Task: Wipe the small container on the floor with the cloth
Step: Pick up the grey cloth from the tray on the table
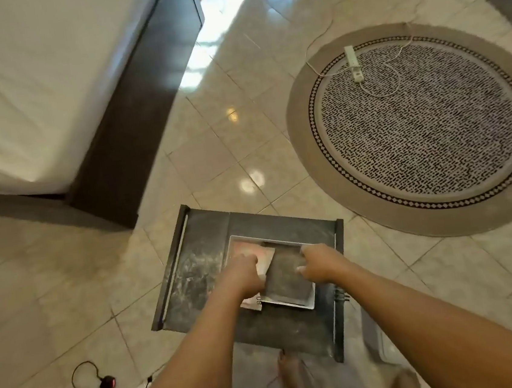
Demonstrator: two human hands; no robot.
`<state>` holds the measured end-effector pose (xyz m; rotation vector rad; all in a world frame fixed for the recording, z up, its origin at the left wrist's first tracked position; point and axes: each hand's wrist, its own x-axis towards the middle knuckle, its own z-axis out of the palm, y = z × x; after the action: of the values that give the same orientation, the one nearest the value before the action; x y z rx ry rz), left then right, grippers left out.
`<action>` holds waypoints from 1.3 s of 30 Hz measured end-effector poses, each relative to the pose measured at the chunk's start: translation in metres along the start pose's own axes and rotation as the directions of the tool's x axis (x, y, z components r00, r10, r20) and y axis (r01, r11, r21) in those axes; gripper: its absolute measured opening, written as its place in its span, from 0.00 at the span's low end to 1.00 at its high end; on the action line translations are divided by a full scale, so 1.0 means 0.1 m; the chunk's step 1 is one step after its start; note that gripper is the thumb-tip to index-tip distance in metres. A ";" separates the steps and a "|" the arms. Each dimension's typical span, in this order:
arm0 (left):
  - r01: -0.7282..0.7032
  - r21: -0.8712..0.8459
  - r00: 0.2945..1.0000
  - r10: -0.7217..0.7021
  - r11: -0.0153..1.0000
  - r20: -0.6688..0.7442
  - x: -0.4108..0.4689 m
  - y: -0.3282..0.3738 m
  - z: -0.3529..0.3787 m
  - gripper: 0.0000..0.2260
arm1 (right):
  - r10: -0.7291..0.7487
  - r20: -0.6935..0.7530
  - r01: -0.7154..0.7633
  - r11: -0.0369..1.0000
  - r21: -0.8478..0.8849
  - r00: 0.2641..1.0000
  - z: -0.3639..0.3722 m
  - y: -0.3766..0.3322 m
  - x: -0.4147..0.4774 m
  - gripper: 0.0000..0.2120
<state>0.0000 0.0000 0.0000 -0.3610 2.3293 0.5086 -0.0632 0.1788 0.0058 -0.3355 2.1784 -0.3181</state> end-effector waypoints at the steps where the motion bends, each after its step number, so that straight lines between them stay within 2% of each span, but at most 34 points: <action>1: -0.009 0.007 1.000 0.009 1.000 0.010 0.09 0.01 0.05 0.22 | 0.007 0.001 -0.007 1.000 -0.003 1.000 0.04 0.01 0.09 0.21; 9: -0.168 0.119 0.980 0.179 0.979 -0.084 0.80 0.05 0.50 0.15 | -0.004 -0.048 -0.003 0.990 -0.140 0.999 0.39 0.11 0.73 0.18; 14: -0.271 0.264 0.944 0.309 0.926 -0.114 1.10 0.05 0.68 0.13 | 0.039 -0.107 -0.067 0.960 -0.272 0.994 0.58 0.12 0.95 0.13; 19: -0.298 0.374 0.904 0.386 0.878 -0.184 1.26 0.05 0.83 0.16 | -0.003 -0.236 -0.099 0.900 -0.424 0.972 0.76 0.13 1.09 0.11; 23: -0.289 0.422 0.870 0.420 0.859 -0.260 1.28 0.04 0.98 0.13 | -0.043 -0.311 -0.096 0.904 -0.418 0.949 0.90 0.15 1.09 0.07; 26: -0.290 0.416 0.857 0.427 0.862 -0.287 1.30 0.03 1.06 0.11 | -0.051 -0.333 -0.077 0.930 -0.360 0.942 0.98 0.17 1.09 0.06; 29: -0.301 0.369 0.855 0.421 0.879 -0.304 1.32 0.07 1.08 0.06 | -0.028 -0.296 -0.050 0.966 -0.253 0.955 0.97 0.16 1.04 0.07; 33: -0.277 0.243 0.868 0.351 0.930 -0.352 1.28 0.13 1.04 0.04 | 0.055 -0.200 -0.043 0.997 0.065 0.978 0.83 0.15 0.89 0.08; 35: -0.268 0.224 0.876 0.334 0.937 -0.347 1.22 0.18 0.95 0.05 | 0.039 -0.185 -0.021 0.995 0.101 0.982 0.75 0.17 0.81 0.10; 39: -0.321 0.266 0.866 0.395 0.909 -0.308 1.02 0.25 0.66 0.10 | -0.007 -0.207 0.038 0.988 0.147 0.978 0.49 0.29 0.63 0.12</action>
<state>-0.0431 0.0409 -0.1093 0.1006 2.7950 0.3926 -0.0631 0.1784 -0.0790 -0.2517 2.3381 -0.5478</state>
